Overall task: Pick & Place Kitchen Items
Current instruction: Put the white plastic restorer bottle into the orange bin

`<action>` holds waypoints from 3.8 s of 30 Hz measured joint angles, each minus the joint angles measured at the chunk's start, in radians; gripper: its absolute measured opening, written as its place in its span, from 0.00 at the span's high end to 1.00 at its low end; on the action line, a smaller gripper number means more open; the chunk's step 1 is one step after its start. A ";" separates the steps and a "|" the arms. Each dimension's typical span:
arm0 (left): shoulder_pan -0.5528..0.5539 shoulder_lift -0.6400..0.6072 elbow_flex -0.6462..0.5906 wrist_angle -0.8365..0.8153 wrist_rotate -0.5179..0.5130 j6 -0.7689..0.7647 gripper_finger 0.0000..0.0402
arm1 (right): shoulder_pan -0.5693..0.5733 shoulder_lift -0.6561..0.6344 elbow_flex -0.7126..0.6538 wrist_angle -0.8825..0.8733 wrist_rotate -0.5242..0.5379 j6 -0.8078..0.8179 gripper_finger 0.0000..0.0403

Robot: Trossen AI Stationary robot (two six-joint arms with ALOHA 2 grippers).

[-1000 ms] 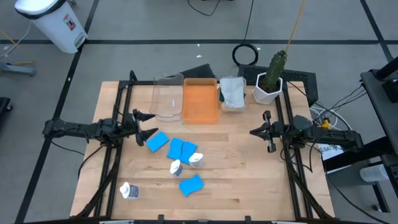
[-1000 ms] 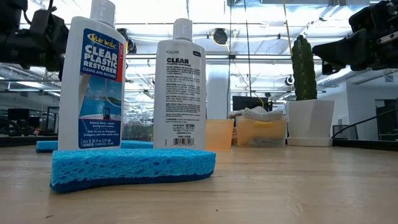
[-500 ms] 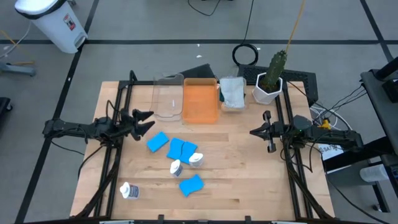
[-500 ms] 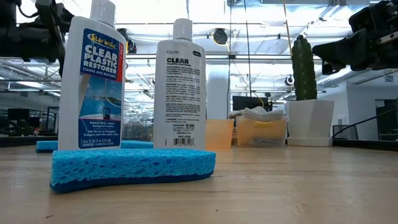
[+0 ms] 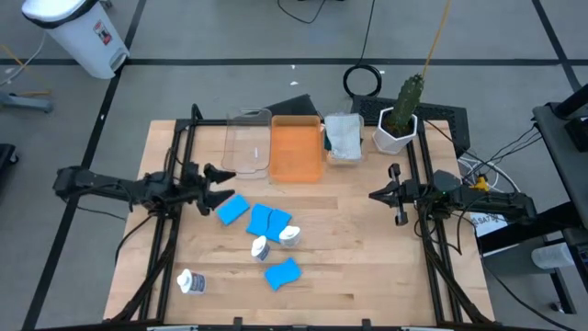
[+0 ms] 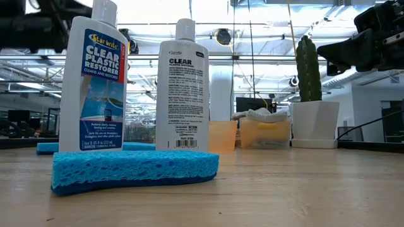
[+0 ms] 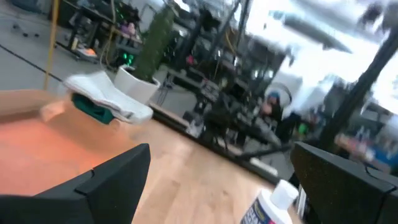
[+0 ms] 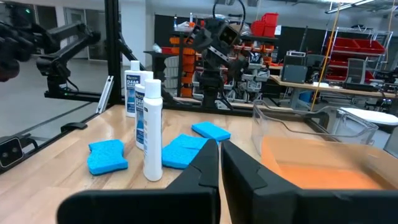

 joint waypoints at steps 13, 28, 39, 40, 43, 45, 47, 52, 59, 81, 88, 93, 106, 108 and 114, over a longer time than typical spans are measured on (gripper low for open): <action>-0.100 0.573 0.496 -0.249 0.104 0.190 0.02 | 0.000 0.000 0.000 0.000 0.000 0.000 1.00; -0.145 1.033 0.879 -0.506 0.165 0.266 0.02 | 0.000 0.000 0.000 0.000 0.000 0.000 1.00; -0.145 1.127 0.889 -0.534 0.178 0.246 0.02 | 0.000 0.000 0.000 0.000 0.000 0.000 1.00; -0.144 1.131 0.889 -0.529 0.184 0.239 0.02 | 0.000 0.000 0.000 0.000 0.000 0.000 1.00; -0.143 1.131 0.889 -0.537 0.192 0.237 0.02 | 0.000 0.000 0.000 0.000 0.000 0.000 1.00; -0.143 1.131 0.889 -0.547 0.191 0.237 0.02 | 0.000 0.000 0.000 0.000 0.000 0.000 1.00; -0.143 1.131 0.889 -0.555 0.191 0.238 0.03 | 0.000 0.000 0.000 0.000 0.000 0.000 1.00; -0.142 1.131 0.889 -0.570 0.182 0.239 0.18 | 0.000 0.000 0.000 0.000 0.000 0.000 1.00; -0.143 1.131 0.889 -0.565 0.174 0.209 0.40 | 0.000 0.000 0.000 0.000 0.000 0.000 1.00; -0.137 1.114 0.888 -0.462 0.149 0.234 0.65 | 0.000 0.000 0.000 0.000 0.000 0.000 1.00; -0.084 1.025 0.888 -0.450 0.083 0.238 0.65 | 0.000 0.000 0.000 0.000 0.000 0.000 1.00; -0.011 0.945 0.888 -0.446 0.058 0.264 0.65 | 0.000 0.000 0.000 0.000 0.000 0.000 1.00; 0.296 0.900 0.888 -0.424 0.041 0.289 0.65 | 0.000 0.000 0.000 0.000 0.000 0.000 1.00; 0.351 0.900 0.888 -0.419 0.042 0.291 0.65 | 0.000 0.000 0.000 0.000 0.000 0.000 1.00; 0.511 0.917 0.889 -0.382 0.147 0.289 0.65 | 0.000 0.000 0.000 0.000 0.000 0.000 1.00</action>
